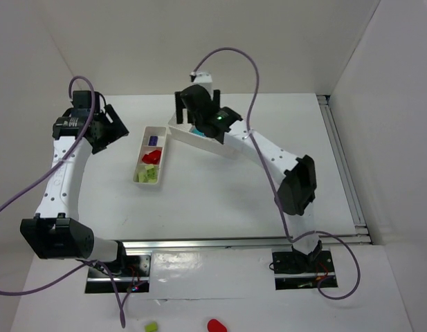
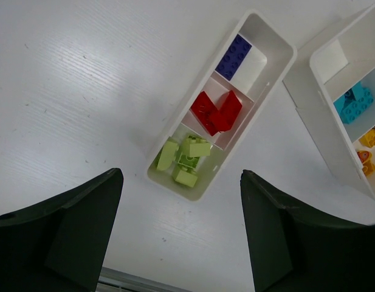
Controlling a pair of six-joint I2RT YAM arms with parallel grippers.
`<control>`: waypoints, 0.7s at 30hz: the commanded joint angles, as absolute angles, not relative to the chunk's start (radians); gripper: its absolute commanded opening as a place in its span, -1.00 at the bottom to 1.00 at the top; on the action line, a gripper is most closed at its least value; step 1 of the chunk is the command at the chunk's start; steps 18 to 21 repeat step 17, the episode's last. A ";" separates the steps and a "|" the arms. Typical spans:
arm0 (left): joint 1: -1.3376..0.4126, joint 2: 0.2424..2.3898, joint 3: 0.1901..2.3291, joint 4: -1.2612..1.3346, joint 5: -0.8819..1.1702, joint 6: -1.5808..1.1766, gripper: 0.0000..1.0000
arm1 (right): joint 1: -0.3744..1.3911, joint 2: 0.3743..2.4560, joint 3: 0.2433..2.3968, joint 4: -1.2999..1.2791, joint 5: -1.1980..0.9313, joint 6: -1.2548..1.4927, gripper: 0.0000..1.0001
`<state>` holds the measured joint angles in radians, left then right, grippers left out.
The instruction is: Sort the legos into containers by color
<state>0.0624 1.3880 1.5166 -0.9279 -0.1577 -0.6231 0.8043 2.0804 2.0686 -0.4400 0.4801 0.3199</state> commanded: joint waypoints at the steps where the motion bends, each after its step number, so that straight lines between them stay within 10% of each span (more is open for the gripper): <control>1: 0.067 1.394 1.516 -0.900 -0.109 -0.592 0.76 | 0.752 1.982 1.975 -0.928 0.742 0.530 1.00; 7: 0.067 1.407 1.561 -0.900 -0.074 -0.572 0.78 | 0.540 1.797 1.702 -1.313 0.764 0.893 1.00; 21: 0.067 1.424 1.632 -0.881 -0.015 -0.508 0.81 | 0.399 1.391 1.322 -1.068 0.663 0.844 1.00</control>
